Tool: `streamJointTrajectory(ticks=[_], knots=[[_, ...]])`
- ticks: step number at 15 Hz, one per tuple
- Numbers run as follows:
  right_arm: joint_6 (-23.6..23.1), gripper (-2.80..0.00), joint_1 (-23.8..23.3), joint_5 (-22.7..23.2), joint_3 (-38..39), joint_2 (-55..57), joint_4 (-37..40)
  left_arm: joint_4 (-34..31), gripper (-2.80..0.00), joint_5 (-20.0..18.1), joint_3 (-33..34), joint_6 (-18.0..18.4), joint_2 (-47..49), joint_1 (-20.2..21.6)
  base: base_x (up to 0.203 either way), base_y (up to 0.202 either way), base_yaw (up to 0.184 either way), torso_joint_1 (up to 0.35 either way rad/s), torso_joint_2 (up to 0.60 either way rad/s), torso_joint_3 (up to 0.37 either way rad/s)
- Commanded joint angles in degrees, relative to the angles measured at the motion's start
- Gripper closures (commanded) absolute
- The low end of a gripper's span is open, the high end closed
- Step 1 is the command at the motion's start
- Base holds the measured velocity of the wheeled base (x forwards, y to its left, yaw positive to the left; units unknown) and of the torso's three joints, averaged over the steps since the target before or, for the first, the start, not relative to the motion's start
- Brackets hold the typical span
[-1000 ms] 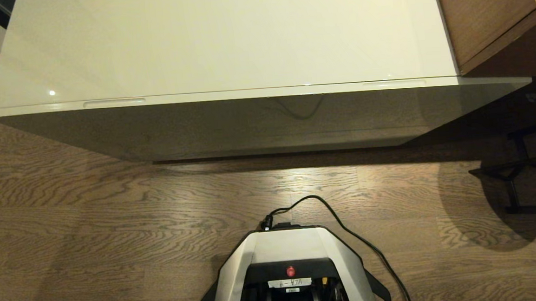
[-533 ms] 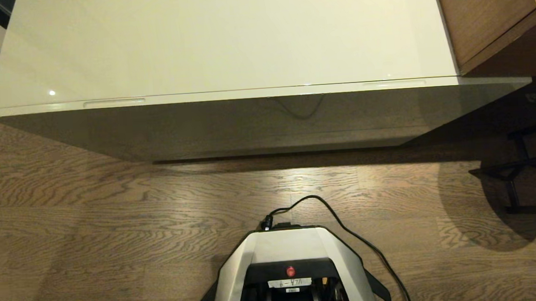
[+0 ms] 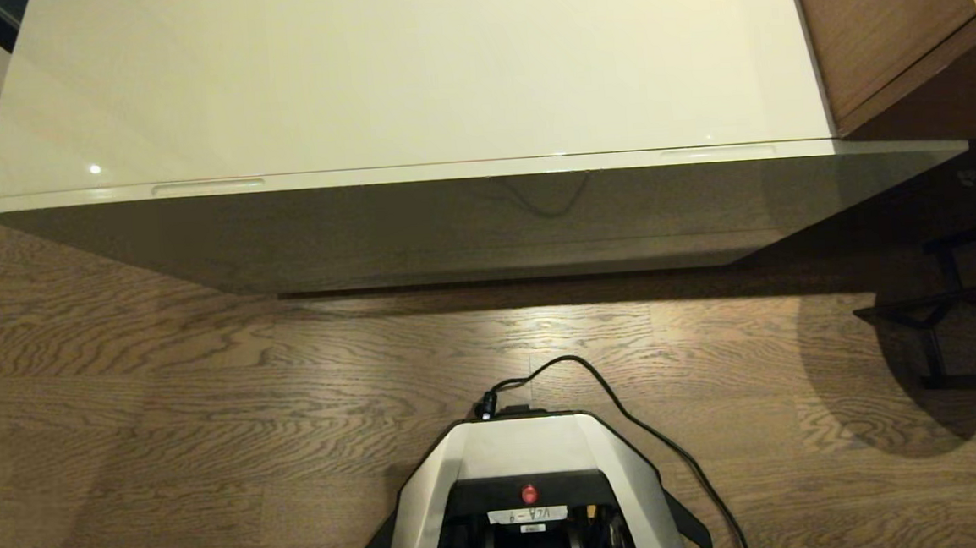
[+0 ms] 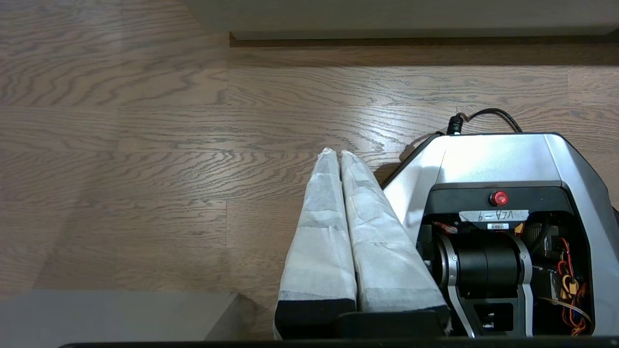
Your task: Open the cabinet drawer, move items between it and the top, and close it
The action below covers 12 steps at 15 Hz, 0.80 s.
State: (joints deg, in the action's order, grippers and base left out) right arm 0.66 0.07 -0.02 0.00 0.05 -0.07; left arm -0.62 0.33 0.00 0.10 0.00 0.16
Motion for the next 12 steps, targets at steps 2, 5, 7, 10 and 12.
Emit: streamJointTrajectory(ticks=[2, 5, 7, 10, 12], knots=[[0.0, 0.0, -0.1, 0.0, 0.1, 0.0, 0.0, 0.0, 0.0, 0.0, 0.0, 0.0, 0.1, 0.0, 0.0, 0.0, 0.0, 0.0, 0.0, 0.0], [0.0, 0.0, -0.1, 0.0, 0.1, 0.0, 0.0, 0.0, 0.0, 0.0, 0.0, 0.0, 0.1, 0.0, 0.0, 0.0, 0.0, 0.0, 0.0, 0.0], [0.0, 0.0, -0.1, 0.0, 0.1, 0.0, 0.0, 0.0, 0.0, 0.0, 0.0, 0.0, 0.1, 0.0, 0.0, 0.0, 0.0, 0.0, 0.0, 0.0], [0.0, 0.0, 0.0, 0.0, 0.1, 0.0, 0.0, 0.0, 0.0, 0.0, 0.0, 0.0, 0.0, 0.1, 0.0, 0.0, 0.0, 0.0, 0.0, 0.0], [0.0, 0.0, -0.1, 0.0, 0.1, 0.0, 0.0, 0.0, 0.0, 0.0, 0.0, 0.0, 0.0, 0.1, 0.0, 0.0, 0.0, 0.0, 0.0, 0.0]])
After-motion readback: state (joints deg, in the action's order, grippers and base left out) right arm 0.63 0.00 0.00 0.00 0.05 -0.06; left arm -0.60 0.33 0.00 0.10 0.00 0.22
